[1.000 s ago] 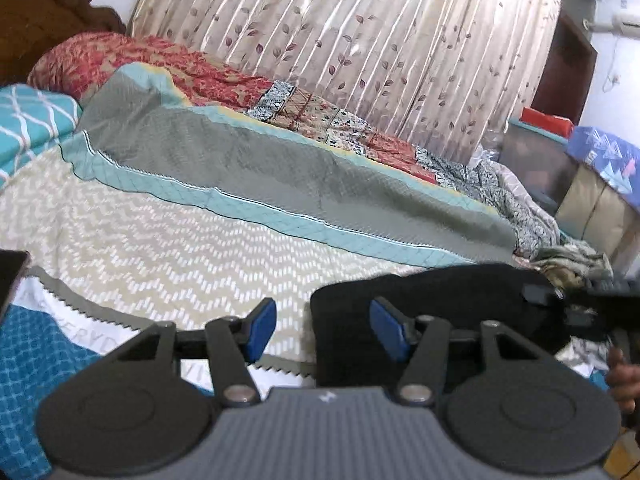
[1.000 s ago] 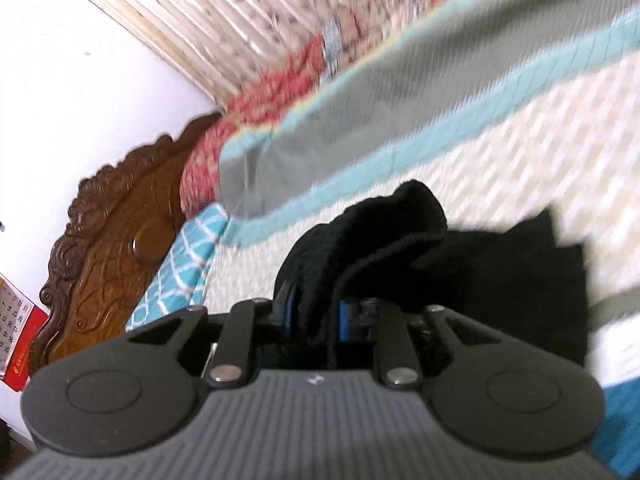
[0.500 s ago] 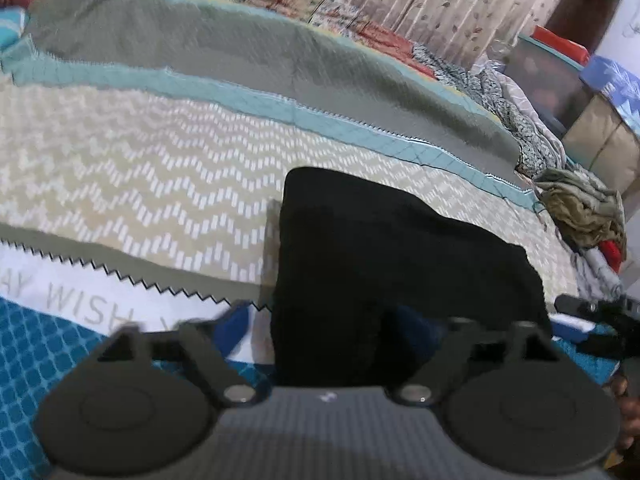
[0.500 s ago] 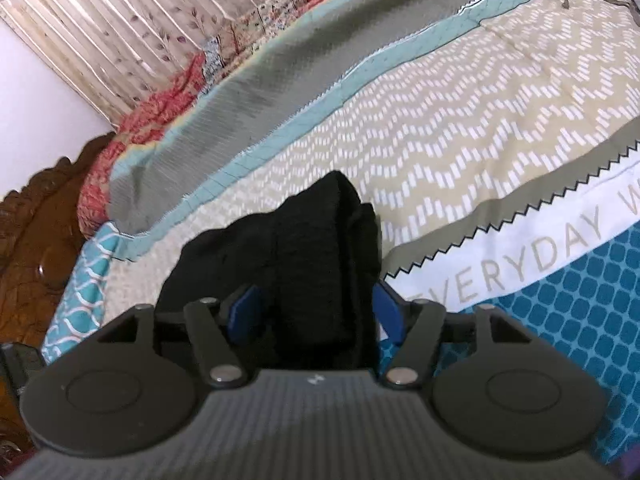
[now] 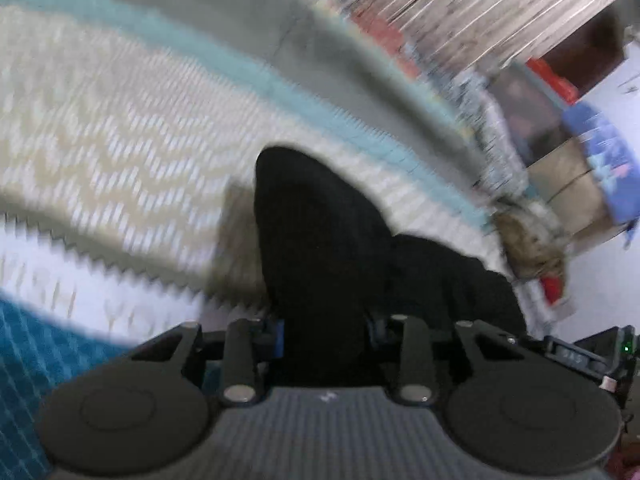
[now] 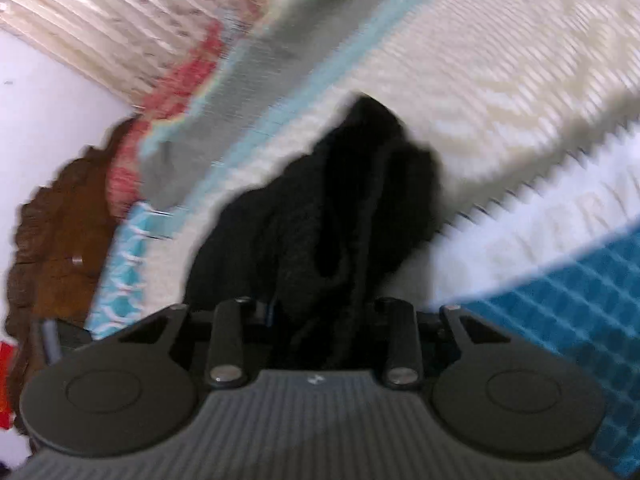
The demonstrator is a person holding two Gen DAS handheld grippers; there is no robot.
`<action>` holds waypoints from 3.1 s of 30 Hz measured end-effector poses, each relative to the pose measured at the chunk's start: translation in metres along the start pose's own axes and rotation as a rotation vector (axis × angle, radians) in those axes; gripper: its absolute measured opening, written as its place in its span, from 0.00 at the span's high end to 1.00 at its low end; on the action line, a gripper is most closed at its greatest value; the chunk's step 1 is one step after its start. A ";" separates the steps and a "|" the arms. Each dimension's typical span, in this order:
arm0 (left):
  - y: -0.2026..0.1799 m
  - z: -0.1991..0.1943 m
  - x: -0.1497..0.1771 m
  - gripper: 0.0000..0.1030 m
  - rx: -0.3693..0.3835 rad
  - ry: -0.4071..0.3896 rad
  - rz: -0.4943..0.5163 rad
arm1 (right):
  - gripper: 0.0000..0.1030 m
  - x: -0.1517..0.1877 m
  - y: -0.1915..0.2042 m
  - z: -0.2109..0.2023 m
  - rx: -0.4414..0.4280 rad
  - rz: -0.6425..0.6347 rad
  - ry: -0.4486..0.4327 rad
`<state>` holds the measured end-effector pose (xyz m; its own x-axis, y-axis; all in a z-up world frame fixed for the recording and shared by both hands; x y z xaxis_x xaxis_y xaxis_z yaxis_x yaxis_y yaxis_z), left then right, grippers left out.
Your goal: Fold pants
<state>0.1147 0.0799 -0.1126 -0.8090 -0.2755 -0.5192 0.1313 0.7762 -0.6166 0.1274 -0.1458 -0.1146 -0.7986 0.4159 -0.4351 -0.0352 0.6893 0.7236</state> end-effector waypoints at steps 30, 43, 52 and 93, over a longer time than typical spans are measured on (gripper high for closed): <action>-0.021 0.090 -0.116 0.47 -0.385 -0.172 0.255 | 0.46 -0.142 -0.036 0.049 0.268 -0.144 -0.219; -0.076 0.004 0.013 0.21 -0.421 -0.106 0.361 | 0.22 -0.016 0.010 -0.009 0.313 -0.190 -0.213; -0.096 -0.029 0.059 0.00 -0.500 -0.118 0.375 | 0.05 0.043 0.012 -0.026 0.440 -0.212 -0.198; -0.087 -0.009 0.096 0.00 -0.641 0.047 0.431 | 0.05 0.060 -0.005 -0.020 0.395 -0.205 -0.103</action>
<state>0.0203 -0.0091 -0.1036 -0.7869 0.1386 -0.6014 0.0940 0.9900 0.1051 0.0679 -0.1359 -0.1332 -0.7345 0.2905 -0.6133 0.0617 0.9286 0.3660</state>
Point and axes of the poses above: each gripper's, at about its wrist camera, not at the fingertips, and z roughly the way its jaws point, y to its left, x to its underside, the point moved 10 cm from there along z, roughly the way its jaws point, and after that the axes turned 1 degree about x, right-handed, at the moved point
